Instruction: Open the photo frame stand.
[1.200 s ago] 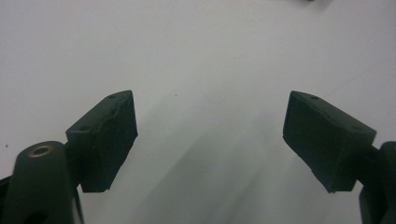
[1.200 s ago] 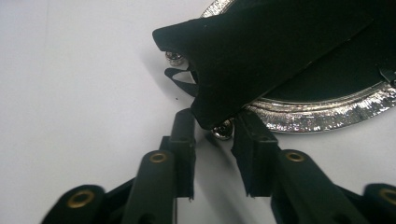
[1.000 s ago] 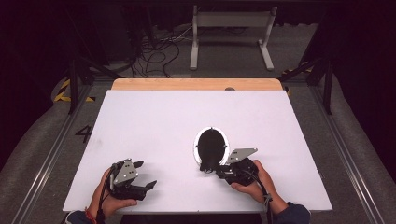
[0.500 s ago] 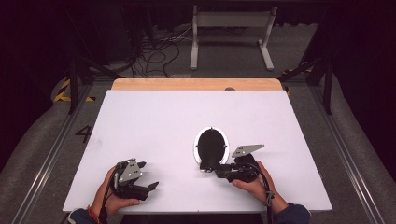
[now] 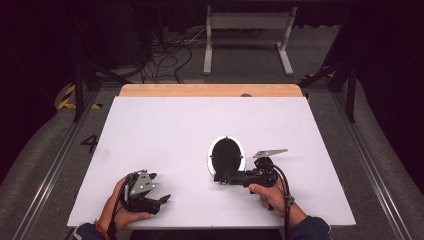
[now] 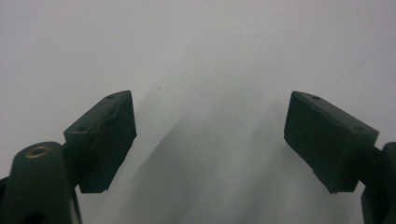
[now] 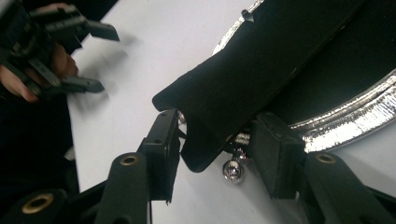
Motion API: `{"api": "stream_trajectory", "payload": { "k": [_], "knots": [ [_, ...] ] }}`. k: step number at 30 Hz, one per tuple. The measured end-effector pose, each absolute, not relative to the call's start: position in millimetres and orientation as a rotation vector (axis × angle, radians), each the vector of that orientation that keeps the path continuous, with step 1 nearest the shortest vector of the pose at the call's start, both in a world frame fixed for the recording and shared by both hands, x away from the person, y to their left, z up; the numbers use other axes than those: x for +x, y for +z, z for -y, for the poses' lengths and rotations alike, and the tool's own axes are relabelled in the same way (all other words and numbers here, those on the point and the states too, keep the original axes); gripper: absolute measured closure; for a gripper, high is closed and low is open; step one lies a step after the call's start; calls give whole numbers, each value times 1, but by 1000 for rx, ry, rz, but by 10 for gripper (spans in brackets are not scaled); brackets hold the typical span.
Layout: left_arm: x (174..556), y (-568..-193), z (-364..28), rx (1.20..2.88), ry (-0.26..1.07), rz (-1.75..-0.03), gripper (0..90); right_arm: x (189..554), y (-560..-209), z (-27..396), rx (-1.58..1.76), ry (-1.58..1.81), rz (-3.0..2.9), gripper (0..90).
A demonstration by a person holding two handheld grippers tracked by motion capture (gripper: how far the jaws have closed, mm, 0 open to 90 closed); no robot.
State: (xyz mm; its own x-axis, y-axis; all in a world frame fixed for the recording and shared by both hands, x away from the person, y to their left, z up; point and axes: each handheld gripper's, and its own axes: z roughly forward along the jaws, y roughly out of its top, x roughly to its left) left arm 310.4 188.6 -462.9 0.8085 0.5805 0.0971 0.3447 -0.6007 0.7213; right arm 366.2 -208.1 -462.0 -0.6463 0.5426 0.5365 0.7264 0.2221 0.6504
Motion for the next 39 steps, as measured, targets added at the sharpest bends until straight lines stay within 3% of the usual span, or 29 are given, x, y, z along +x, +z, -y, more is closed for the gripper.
{"api": "stream_trajectory", "payload": {
  "k": [10,16,26,39],
  "knots": [
    [335,-462,-165,2269,377,-651,173,378,-465,200,-1319,-1451,2051,461],
    [357,-458,-151,2270,365,-682,187,386,-469,197,-1369,-1464,1967,461],
    [395,-458,-123,2193,178,-724,179,387,-466,198,-1323,-1475,2022,610],
    [420,-461,-100,2114,8,-700,171,384,-462,200,-1091,-1530,2182,694]
  ]
}}
